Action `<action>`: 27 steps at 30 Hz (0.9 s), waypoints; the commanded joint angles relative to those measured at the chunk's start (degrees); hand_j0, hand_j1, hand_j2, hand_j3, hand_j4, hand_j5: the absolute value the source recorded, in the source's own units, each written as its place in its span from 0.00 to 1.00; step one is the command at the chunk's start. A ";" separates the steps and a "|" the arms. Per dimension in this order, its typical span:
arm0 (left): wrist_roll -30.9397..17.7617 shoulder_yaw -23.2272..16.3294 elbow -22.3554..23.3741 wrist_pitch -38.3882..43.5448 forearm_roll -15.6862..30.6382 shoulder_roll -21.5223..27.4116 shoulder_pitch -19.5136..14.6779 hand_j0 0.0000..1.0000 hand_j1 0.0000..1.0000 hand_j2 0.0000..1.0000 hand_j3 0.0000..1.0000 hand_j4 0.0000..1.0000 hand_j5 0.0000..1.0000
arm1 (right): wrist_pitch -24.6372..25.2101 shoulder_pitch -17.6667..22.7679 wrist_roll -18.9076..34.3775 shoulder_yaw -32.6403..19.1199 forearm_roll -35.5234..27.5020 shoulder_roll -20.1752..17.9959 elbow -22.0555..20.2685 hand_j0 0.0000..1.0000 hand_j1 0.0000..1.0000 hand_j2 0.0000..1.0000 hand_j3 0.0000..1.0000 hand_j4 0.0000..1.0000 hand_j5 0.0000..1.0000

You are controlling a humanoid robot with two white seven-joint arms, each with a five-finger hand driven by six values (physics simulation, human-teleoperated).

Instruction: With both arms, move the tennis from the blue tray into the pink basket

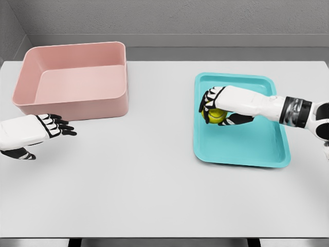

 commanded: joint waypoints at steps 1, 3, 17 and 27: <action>0.02 0.01 0.00 0.07 0.32 0.03 0.00 1.00 1.00 1.00 1.00 1.00 1.00 | 0.19 0.00 -0.11 0.15 -0.18 1.99 -2.34 0.34 0.34 0.34 0.34 0.34 0.34; 0.02 0.01 0.00 0.07 0.32 0.03 0.00 1.00 1.00 1.00 1.00 1.00 1.00 | 0.19 -0.26 -0.11 1.38 -0.09 3.04 -2.95 0.34 0.34 0.34 0.34 0.34 0.34; 0.02 0.01 0.00 0.07 0.32 0.11 0.00 1.00 1.00 1.00 1.00 1.00 1.00 | 0.19 -3.16 -0.11 9.64 3.95 16.14 0.74 0.34 0.34 0.34 0.34 0.34 0.34; 0.02 0.01 0.00 0.07 0.32 0.11 0.09 1.00 1.00 1.00 1.00 1.00 1.00 | 0.19 -4.48 -0.11 9.73 7.11 23.26 11.02 0.34 0.34 0.34 0.34 0.34 0.34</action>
